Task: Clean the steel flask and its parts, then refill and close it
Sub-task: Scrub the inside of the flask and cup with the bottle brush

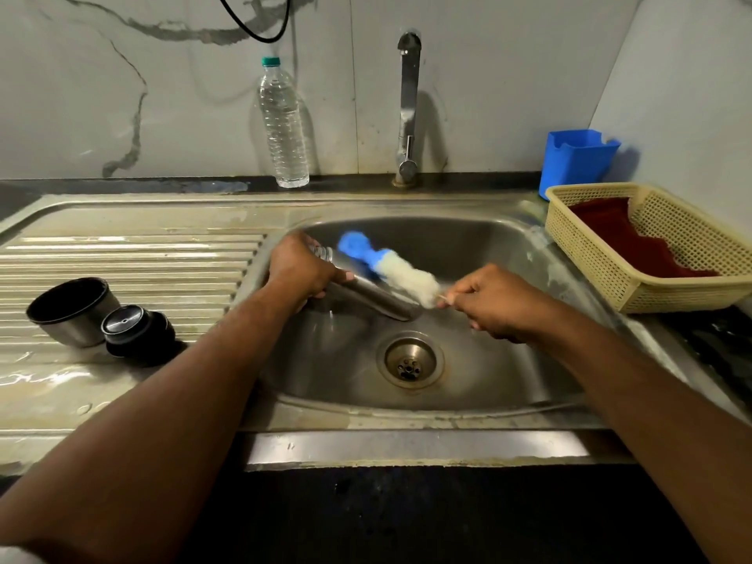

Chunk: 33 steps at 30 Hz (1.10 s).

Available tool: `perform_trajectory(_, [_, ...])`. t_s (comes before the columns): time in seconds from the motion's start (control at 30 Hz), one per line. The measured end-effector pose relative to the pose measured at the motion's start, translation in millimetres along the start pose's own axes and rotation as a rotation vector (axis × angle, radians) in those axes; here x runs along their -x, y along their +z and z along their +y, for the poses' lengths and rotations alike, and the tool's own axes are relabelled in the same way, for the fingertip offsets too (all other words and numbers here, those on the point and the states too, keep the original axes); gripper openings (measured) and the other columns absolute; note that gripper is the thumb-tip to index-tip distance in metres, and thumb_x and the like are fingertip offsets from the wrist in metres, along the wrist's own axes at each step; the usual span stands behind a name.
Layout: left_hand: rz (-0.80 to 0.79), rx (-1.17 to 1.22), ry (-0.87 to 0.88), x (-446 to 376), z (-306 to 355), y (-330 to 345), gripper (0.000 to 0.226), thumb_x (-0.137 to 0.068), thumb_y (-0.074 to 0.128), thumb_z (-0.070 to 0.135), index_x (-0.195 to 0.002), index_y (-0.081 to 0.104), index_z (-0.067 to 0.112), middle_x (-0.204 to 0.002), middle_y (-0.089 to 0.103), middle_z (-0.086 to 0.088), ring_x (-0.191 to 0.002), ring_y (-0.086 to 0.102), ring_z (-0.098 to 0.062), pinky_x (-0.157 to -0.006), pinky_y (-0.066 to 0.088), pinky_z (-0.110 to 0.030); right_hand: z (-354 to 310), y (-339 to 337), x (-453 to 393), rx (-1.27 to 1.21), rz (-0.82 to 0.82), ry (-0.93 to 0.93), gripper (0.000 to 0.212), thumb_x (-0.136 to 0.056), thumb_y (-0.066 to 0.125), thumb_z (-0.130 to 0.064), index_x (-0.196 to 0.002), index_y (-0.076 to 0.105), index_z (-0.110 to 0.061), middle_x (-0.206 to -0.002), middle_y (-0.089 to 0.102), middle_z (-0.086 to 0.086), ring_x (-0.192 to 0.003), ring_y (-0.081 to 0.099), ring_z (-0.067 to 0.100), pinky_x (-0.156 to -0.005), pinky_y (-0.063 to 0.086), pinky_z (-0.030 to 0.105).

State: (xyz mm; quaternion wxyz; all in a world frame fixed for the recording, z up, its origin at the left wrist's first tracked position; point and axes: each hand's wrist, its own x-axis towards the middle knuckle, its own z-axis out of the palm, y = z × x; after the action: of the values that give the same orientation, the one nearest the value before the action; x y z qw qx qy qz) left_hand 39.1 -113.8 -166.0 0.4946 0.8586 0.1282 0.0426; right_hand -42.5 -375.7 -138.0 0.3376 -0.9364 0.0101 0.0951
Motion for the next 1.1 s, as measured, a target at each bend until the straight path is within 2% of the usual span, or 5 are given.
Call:
perform_trajectory(0.27, [0.0, -0.024, 0.018, -7.1, -5.0, 0.0, 0.071, -0.054, 0.105, 0.018, -0.115, 0.068, 0.015, -0.096, 0.077, -0.005, -0.077, 0.079, -0.028, -0.07, 0.067, -0.049, -7.4, 2.8, 9.6, -0.328, -0.088, -0.079, 0.019, -0.104, 0.061, -0.026, -0.104, 0.08, -0.028, -0.056, 0.052, 0.0, -0.04, 0.035, 0.009, -0.038, 0.026, 0.018])
perform_trajectory(0.47, [0.009, -0.035, -0.02, -8.4, -4.7, -0.2, 0.073, -0.038, 0.108, 0.023, -0.101, 0.073, 0.01, -0.088, 0.077, -0.007, -0.074, 0.078, -0.025, -0.067, 0.067, -0.046, 8.1, 1.1, -3.2, 0.283, 0.093, 0.139, 0.017, -0.096, 0.066, -0.025, -0.096, 0.077, -0.012, -0.07, 0.065, 0.003, -0.055, 0.059, 0.014, -0.048, 0.039, 0.022])
perform_trajectory(0.63, [-0.099, 0.005, -0.027, -8.8, -6.8, 0.3, 0.067, -0.056, 0.103, 0.014, -0.114, 0.069, 0.016, -0.098, 0.077, -0.007, -0.078, 0.08, -0.029, -0.068, 0.067, -0.05, -8.4, 3.3, 4.7, -0.323, -0.081, -0.035, 0.021, -0.105, 0.058, -0.024, -0.106, 0.079, -0.028, -0.056, 0.052, 0.0, -0.036, 0.032, 0.007, -0.038, 0.023, 0.015])
perform_trajectory(0.83, [-0.161, 0.145, -0.088, -9.8, -6.1, 8.6, 0.071, -0.067, 0.095, -0.004, -0.124, 0.055, 0.009, -0.103, 0.073, -0.021, -0.071, 0.079, -0.037, -0.069, 0.066, -0.055, 7.4, -1.9, -5.2, 0.29, 0.116, 0.121, 0.019, -0.096, 0.064, -0.024, -0.092, 0.076, -0.01, -0.078, 0.07, 0.005, -0.065, 0.062, 0.017, -0.056, 0.044, 0.025])
perform_trajectory(1.1, [-0.128, 0.128, -0.067, -6.3, -3.0, 6.8, 0.068, -0.071, 0.098, 0.016, -0.128, 0.061, 0.016, -0.103, 0.075, -0.011, -0.072, 0.08, -0.03, -0.072, 0.067, -0.048, -9.2, 4.1, 6.0, -0.144, -0.108, -0.062, 0.03, -0.108, 0.045, -0.021, -0.106, 0.075, -0.024, -0.066, 0.051, 0.008, -0.043, 0.032, 0.012, -0.042, 0.024, 0.018])
